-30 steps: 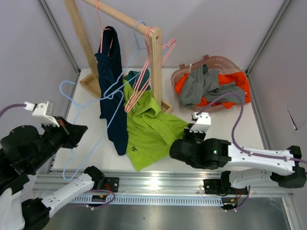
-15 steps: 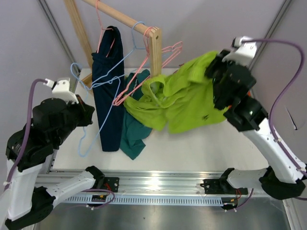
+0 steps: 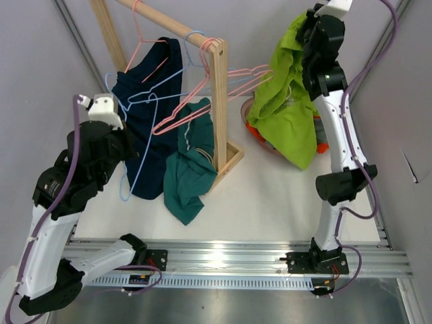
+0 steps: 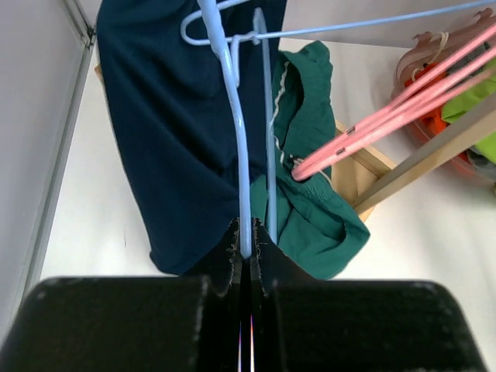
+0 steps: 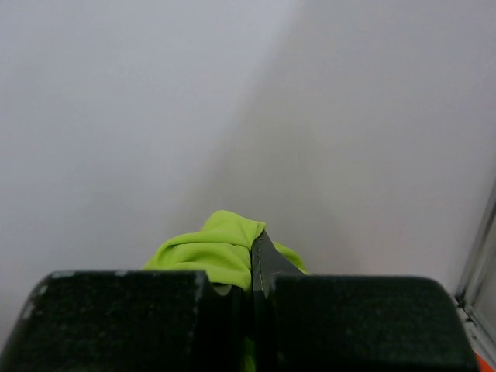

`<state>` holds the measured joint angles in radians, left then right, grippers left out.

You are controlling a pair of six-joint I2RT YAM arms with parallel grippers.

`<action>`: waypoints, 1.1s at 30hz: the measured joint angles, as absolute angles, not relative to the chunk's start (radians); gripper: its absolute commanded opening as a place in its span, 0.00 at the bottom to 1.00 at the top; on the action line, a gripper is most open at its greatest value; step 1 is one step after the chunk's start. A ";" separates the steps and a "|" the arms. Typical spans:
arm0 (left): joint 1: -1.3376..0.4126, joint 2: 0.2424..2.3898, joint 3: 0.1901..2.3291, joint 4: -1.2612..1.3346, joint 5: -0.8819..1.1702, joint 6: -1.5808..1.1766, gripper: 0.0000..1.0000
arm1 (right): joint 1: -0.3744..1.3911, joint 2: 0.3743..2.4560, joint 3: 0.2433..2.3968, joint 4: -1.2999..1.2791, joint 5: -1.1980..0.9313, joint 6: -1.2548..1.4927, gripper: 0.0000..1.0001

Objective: Remove the shorts from the hanger

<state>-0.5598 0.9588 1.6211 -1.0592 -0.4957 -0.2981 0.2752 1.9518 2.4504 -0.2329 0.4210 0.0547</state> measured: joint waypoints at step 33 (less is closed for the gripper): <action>-0.442 1.354 2.014 -0.947 0.197 -0.077 0.00 | 0.070 1.516 1.252 0.034 0.408 0.389 0.99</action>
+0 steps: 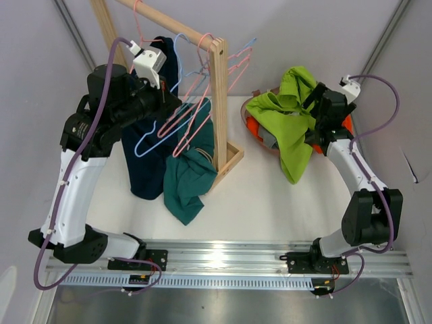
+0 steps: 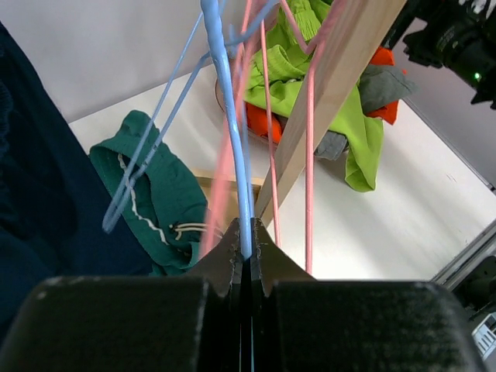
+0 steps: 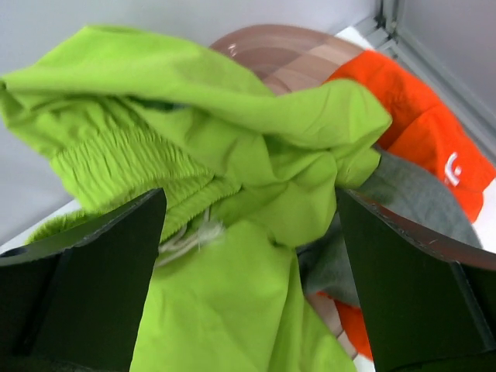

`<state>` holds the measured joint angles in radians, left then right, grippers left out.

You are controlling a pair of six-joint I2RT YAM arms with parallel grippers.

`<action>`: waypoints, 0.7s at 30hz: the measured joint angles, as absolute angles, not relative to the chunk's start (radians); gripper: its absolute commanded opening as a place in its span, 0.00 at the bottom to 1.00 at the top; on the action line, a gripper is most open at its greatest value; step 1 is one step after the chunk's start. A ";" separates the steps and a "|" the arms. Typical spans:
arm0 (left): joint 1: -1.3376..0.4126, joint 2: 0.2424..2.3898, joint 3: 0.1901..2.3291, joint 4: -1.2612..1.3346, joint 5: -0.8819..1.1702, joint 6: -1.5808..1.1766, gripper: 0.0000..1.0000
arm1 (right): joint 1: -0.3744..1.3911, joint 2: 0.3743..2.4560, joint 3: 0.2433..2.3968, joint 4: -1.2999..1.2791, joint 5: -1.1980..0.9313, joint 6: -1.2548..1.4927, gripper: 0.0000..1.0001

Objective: Remove the shorts from the hanger

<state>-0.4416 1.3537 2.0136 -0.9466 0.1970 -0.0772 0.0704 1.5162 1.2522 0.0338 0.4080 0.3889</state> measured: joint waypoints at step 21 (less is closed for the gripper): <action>-0.430 1.477 2.256 -0.936 0.290 -0.105 0.00 | 0.107 1.486 1.063 0.064 0.353 0.434 1.00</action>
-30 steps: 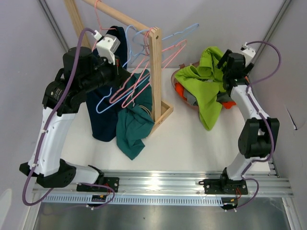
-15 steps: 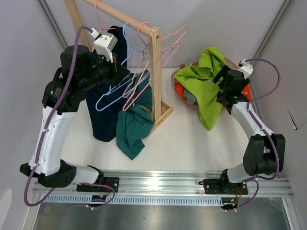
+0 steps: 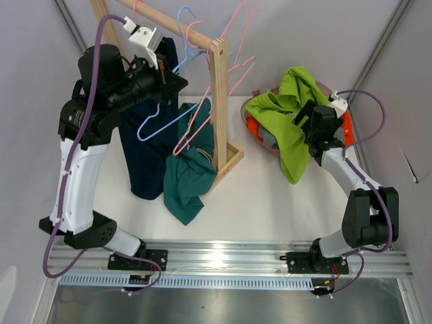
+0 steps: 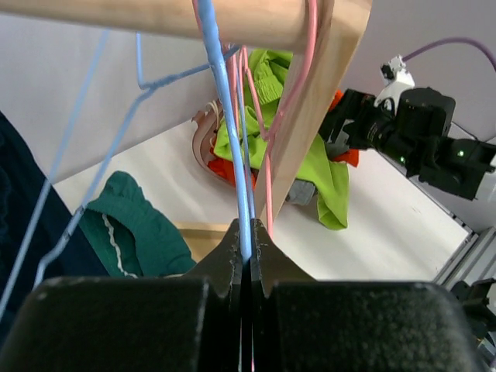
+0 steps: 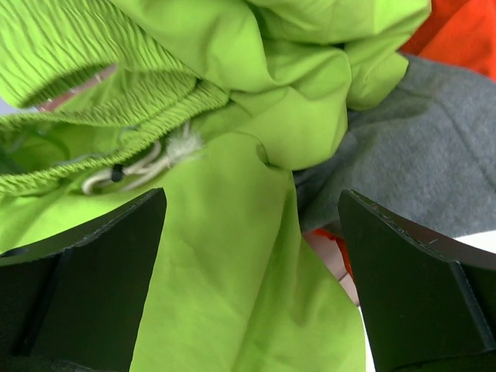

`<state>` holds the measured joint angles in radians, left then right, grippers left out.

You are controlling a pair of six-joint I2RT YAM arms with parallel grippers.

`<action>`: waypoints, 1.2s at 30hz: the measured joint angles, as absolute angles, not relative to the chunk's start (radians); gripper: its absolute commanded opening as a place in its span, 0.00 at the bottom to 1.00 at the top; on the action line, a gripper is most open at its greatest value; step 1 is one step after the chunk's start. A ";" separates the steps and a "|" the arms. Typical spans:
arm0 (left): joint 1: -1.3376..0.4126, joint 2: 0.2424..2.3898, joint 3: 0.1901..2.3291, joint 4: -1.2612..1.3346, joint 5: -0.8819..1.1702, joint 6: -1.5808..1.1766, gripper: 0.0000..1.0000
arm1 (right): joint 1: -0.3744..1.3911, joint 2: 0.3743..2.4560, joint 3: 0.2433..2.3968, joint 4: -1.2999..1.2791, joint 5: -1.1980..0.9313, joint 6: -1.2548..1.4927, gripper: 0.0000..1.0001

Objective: Remove the shorts from the hanger

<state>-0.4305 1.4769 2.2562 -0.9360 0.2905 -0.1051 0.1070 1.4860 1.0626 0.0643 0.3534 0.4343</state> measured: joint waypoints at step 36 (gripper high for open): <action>-0.430 1.190 1.665 -0.888 0.247 -0.159 0.93 | 0.147 1.351 0.812 0.089 0.352 0.509 0.99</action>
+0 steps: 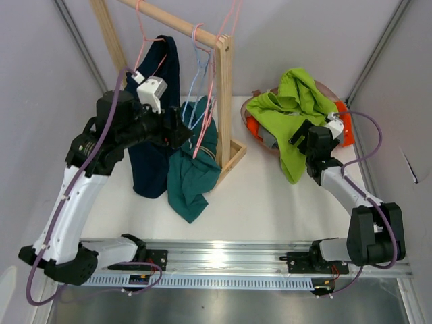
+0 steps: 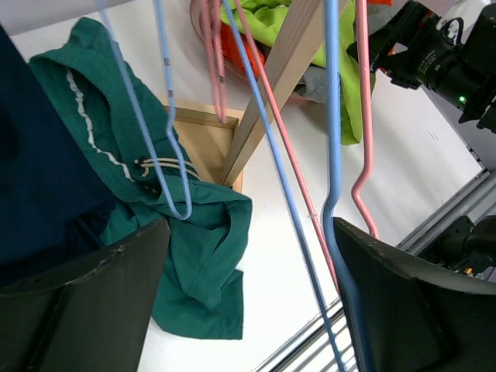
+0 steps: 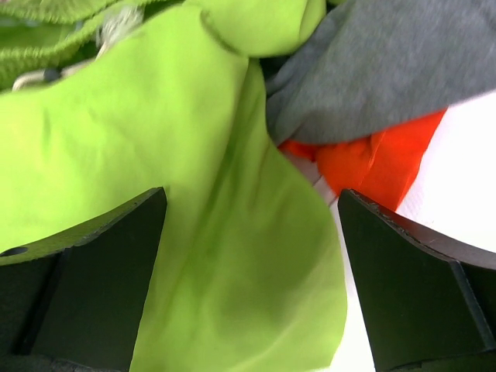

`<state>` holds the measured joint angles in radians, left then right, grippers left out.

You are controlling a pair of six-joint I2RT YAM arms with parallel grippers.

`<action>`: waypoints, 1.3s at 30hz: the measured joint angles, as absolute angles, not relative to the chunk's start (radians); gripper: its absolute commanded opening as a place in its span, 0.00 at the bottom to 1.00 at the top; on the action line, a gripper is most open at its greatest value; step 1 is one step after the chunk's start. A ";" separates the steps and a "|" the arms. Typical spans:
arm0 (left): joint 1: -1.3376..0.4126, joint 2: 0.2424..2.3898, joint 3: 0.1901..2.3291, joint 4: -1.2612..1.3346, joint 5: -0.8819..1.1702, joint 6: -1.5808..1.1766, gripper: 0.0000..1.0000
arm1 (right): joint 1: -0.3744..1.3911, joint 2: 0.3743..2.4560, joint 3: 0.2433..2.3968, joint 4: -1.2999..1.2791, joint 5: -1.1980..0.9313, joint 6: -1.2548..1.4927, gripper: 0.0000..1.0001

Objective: Remove the shorts from the hanger

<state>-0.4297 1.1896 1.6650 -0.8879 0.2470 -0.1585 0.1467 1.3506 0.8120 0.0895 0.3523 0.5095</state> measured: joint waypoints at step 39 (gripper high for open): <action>-0.374 1.282 2.153 -0.773 -0.119 -0.163 0.99 | 0.229 0.968 0.651 -0.092 0.378 0.507 0.99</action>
